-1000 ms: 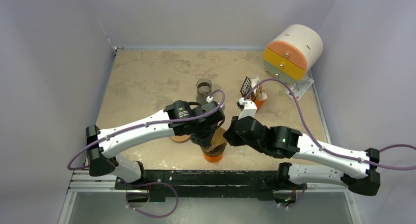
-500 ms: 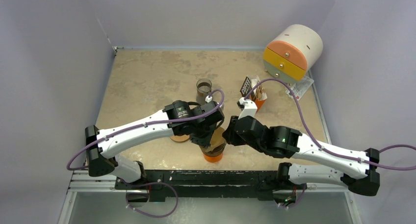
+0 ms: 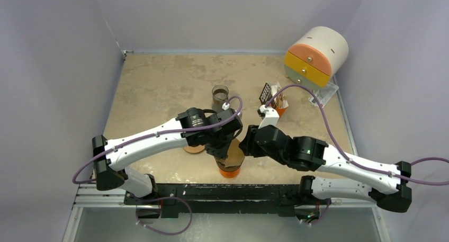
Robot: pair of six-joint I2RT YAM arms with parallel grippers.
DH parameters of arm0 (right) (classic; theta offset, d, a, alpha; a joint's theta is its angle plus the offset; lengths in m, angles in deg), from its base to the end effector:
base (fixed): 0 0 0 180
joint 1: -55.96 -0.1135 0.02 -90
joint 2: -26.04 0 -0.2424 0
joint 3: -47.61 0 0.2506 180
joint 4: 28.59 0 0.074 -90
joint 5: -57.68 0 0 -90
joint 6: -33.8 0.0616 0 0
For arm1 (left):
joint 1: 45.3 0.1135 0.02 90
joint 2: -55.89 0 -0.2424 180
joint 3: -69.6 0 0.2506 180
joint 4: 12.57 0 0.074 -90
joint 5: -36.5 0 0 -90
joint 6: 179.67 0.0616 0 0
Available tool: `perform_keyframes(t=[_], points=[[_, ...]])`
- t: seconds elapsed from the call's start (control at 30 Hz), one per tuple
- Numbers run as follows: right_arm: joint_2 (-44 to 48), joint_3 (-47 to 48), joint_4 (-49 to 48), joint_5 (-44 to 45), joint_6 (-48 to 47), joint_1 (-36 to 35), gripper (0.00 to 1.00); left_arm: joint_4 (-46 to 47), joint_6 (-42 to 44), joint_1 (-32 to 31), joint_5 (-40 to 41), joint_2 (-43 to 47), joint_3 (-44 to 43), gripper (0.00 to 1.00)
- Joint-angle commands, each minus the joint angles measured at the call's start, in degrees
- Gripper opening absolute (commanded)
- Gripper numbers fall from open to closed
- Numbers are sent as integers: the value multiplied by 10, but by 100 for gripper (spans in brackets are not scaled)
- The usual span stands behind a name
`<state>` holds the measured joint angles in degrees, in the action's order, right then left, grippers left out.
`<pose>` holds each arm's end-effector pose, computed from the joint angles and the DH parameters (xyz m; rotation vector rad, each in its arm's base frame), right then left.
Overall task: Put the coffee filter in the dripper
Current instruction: Place the coffee filter in the coffee dripper, then move the coffee server to the center of the board.
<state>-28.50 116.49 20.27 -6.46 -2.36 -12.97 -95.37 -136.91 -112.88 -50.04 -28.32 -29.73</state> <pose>0.1073 0.2039 0.2997 -0.0254 2.2071 0.7707 0.1136 -0.2657 0.2947 0.4866 2.8088 -0.4275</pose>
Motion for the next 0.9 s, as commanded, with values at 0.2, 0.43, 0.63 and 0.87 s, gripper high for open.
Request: perform_keyframes(t=[0.2,0.43,0.63,0.87], points=[[23,45,14,5,-20,3,49,7,31,-1,31,1,-77,19],[61,56,65,44,-35,3,51,5,50,-1,114,57,-90,18],[88,47,122,90,-35,3,52,50,56,-1,181,162,-8,0],[111,30,159,136,-35,4,52,84,11,-1,178,280,123,0]])
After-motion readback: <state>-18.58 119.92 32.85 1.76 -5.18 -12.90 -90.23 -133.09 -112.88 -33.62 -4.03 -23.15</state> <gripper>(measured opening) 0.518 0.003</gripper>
